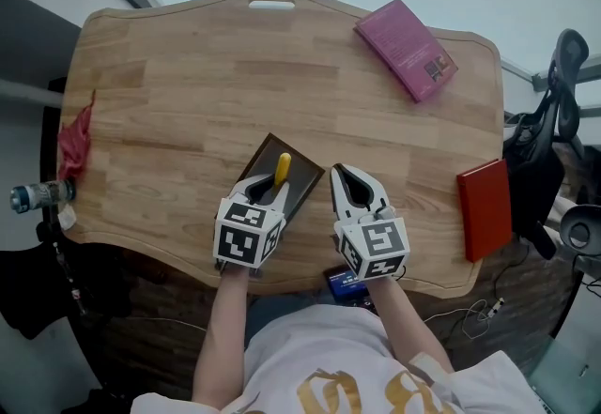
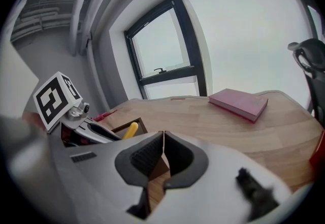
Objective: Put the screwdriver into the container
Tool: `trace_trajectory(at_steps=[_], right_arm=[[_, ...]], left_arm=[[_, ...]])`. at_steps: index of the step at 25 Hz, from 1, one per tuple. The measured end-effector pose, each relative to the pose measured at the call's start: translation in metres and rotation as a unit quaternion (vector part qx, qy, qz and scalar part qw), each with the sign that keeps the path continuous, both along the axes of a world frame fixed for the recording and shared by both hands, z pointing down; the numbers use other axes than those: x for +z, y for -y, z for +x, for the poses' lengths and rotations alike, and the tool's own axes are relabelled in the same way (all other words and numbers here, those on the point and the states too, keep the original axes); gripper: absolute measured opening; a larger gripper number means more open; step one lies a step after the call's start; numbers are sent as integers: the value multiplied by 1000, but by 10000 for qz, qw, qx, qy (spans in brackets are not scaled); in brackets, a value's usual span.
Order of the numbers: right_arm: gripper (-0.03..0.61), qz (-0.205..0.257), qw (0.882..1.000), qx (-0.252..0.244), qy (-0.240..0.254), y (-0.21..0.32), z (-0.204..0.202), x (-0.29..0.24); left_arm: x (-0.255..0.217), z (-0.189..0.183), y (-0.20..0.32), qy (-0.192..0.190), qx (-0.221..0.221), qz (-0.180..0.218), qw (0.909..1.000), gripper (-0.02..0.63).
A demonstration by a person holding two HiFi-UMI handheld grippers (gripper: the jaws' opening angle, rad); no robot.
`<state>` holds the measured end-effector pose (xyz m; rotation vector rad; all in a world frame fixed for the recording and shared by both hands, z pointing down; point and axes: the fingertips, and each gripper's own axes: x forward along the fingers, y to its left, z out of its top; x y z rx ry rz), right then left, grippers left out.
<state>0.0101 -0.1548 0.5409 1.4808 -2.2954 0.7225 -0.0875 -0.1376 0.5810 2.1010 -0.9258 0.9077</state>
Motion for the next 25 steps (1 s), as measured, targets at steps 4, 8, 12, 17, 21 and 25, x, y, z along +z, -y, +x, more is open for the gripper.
trace_trajectory(at_steps=[4,8,12,17,21,25], right_arm=[[32,-63,10000,50,-10,0,4,4],[32,-68,9999,74,-14,0,6,6],[32,-92,9999,62,-10,0,7,7],[32,-147,9999,69,-29,-1,10,12],[32,-169,9998,87,-40,0,13,13],[32,-185,9998,112,-45,2,16,16]], left_arm=[[6,0,-1,98,35,-171,9998,78],[12,0,-3,239,95,-342,9991,78],[18,2,-5,344,169,-504,9980,78],[24,2,-4,431,198,-584,9972,78],[29,3,-5,488,227,-719,9960,78],[35,4,-5,539,270,-803,9949,78]])
